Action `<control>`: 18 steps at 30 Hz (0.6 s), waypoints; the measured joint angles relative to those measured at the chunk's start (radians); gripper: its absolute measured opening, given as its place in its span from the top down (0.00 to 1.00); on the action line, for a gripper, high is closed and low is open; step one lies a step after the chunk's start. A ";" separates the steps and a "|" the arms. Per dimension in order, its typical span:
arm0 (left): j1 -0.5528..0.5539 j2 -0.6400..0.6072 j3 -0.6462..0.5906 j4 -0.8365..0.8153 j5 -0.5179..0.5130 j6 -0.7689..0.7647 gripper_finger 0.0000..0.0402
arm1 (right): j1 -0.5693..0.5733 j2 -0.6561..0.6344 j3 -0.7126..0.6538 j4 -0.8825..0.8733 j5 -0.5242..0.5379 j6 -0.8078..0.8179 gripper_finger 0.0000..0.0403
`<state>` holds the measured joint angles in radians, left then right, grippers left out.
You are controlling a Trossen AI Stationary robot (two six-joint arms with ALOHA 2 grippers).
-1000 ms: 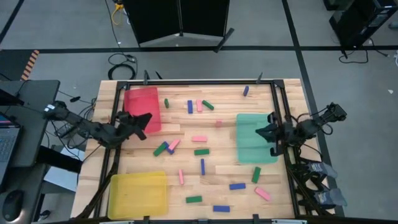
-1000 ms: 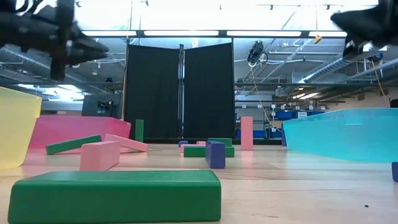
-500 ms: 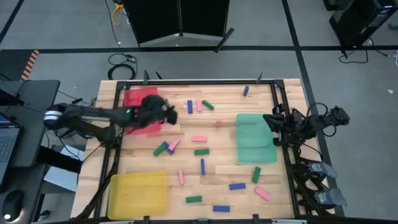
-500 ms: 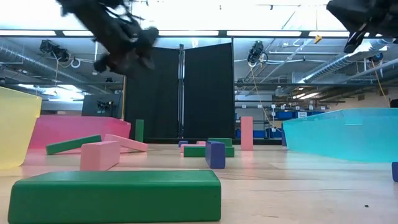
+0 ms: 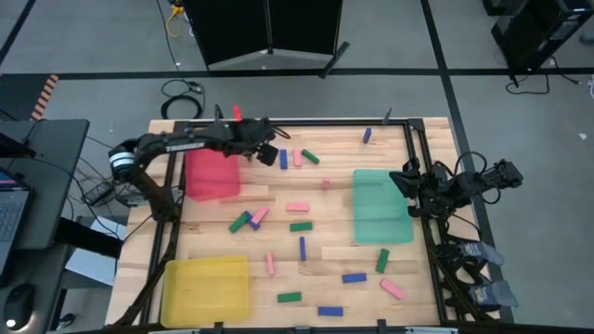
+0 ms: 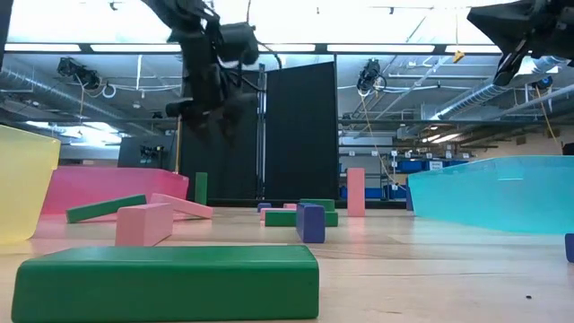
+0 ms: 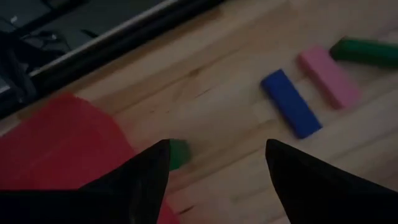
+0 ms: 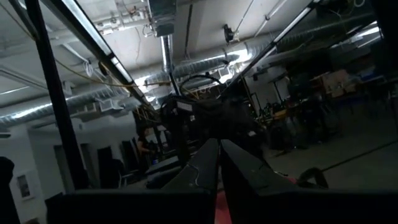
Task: Sort blocks
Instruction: Put the green block into the blue bin
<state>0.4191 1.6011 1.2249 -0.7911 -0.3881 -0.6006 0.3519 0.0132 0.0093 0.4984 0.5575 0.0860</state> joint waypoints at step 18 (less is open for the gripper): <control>0.060 0.031 -0.063 -0.022 0.009 0.009 0.22 | 0.000 0.000 0.000 -0.006 -0.001 0.001 0.93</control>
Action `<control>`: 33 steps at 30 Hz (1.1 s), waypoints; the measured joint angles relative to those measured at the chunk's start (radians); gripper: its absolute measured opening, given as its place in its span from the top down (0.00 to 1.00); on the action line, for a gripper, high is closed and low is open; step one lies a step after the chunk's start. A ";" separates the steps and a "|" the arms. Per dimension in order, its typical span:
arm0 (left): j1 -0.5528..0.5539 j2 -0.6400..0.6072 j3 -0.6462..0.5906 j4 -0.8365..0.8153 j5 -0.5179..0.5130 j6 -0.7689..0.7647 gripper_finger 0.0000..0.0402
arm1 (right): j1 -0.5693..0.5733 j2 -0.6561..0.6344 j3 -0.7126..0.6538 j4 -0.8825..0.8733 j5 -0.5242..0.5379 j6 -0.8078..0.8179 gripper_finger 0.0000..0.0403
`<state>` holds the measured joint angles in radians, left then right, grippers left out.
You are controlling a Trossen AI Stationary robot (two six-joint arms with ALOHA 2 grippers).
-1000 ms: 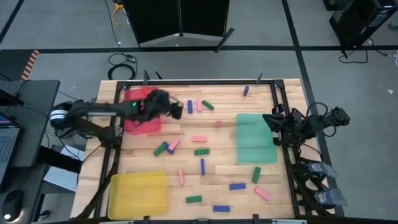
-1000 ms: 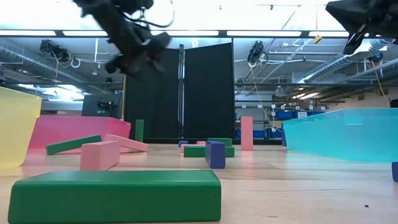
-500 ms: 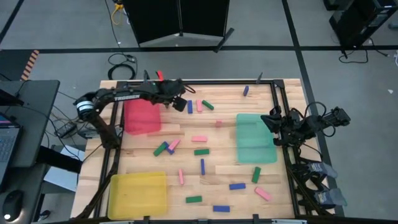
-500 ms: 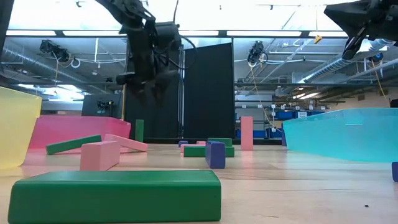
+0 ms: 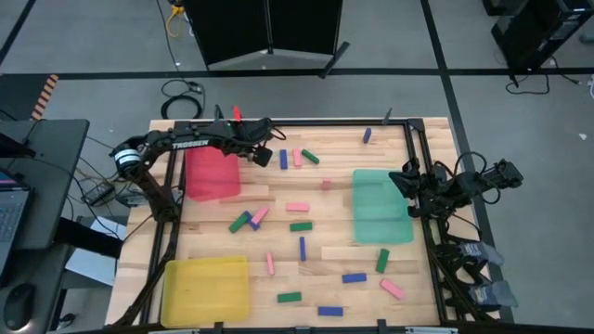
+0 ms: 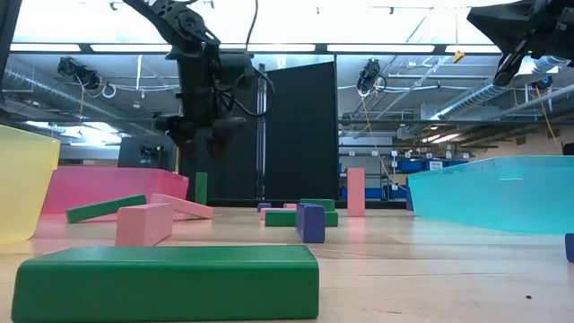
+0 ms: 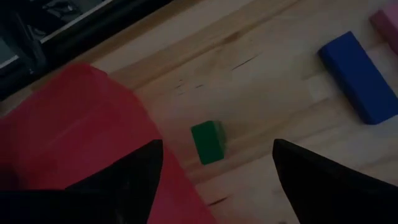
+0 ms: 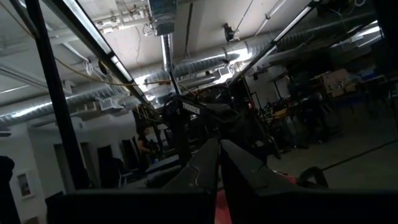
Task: Sort blocks
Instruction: Put the green block into the blue bin
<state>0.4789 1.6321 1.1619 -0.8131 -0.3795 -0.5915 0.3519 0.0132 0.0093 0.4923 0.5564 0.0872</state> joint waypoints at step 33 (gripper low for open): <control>0.024 0.117 -0.041 0.121 0.019 -0.015 0.49 | 0.000 0.000 0.000 -0.001 0.000 -0.002 0.93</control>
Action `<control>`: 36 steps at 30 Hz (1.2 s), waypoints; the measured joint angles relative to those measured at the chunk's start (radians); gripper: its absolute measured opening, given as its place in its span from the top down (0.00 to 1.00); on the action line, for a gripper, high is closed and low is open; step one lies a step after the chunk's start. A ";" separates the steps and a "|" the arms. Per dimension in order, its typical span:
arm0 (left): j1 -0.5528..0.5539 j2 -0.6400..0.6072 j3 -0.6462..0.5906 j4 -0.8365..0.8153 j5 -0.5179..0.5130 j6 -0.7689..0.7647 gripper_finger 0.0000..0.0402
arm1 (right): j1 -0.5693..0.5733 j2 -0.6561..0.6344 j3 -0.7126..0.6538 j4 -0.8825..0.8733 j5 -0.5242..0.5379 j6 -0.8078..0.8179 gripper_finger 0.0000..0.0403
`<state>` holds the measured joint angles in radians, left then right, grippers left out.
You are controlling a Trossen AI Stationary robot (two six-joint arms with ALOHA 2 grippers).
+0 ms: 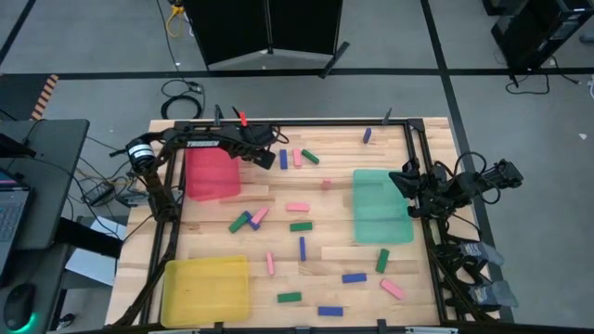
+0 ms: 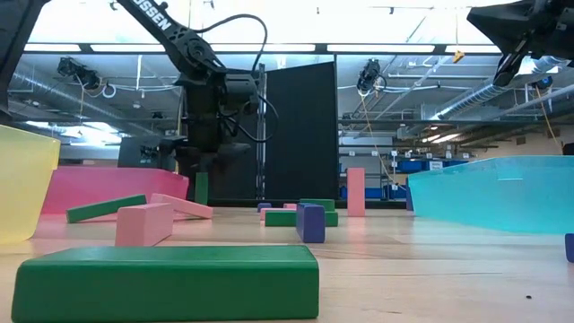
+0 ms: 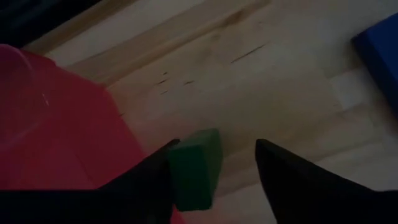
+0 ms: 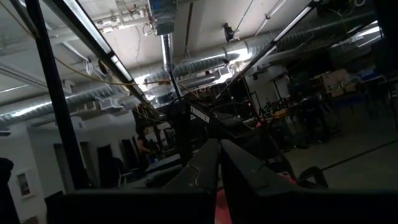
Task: Sort blocks
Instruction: Put the green block into the blue bin
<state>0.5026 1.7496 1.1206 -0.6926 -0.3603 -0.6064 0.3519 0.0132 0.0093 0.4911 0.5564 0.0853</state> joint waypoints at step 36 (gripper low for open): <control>-0.327 -0.119 0.085 0.603 0.164 0.112 0.85 | 0.000 0.000 0.000 0.015 0.000 0.084 0.93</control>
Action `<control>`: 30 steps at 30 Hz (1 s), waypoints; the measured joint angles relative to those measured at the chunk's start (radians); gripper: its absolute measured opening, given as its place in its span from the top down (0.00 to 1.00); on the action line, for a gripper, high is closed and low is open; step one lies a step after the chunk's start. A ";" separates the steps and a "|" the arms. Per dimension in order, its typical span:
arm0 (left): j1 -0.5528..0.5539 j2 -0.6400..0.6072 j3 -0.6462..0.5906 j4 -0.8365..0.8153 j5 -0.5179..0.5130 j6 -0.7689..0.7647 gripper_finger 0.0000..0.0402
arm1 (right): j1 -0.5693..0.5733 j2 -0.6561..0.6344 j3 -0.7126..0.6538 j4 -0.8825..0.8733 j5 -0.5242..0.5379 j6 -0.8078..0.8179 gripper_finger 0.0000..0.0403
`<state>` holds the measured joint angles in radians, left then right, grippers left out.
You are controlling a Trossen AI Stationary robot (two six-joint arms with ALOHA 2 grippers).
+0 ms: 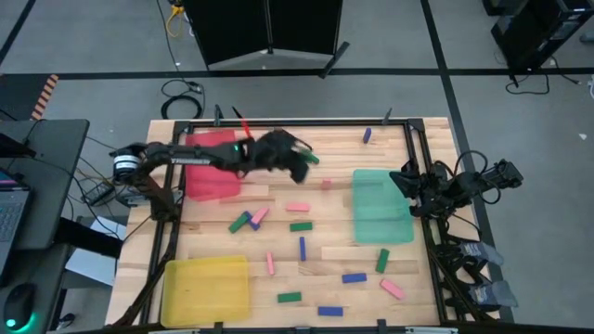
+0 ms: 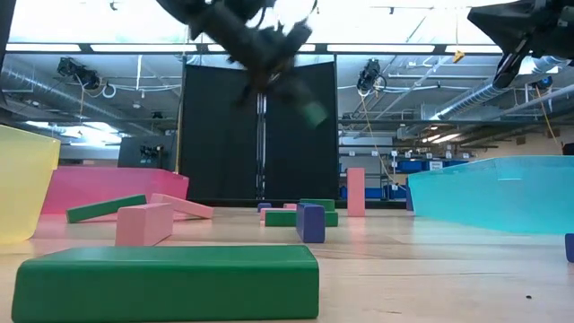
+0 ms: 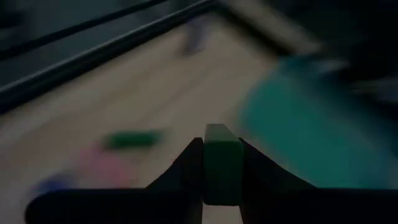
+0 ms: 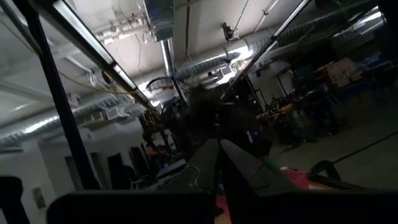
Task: Sort blocks
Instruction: Put the green block into the blue bin
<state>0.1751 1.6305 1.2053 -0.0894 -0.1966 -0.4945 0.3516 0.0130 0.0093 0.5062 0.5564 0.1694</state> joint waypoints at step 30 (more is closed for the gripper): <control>-0.196 0.676 0.716 0.085 0.088 0.096 0.42 | 0.000 0.000 0.000 0.261 -0.112 -0.110 0.93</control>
<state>-0.0205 2.3061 1.9213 -0.0043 -0.1081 -0.3980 0.3521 0.0128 0.0093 0.7668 0.4439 0.0593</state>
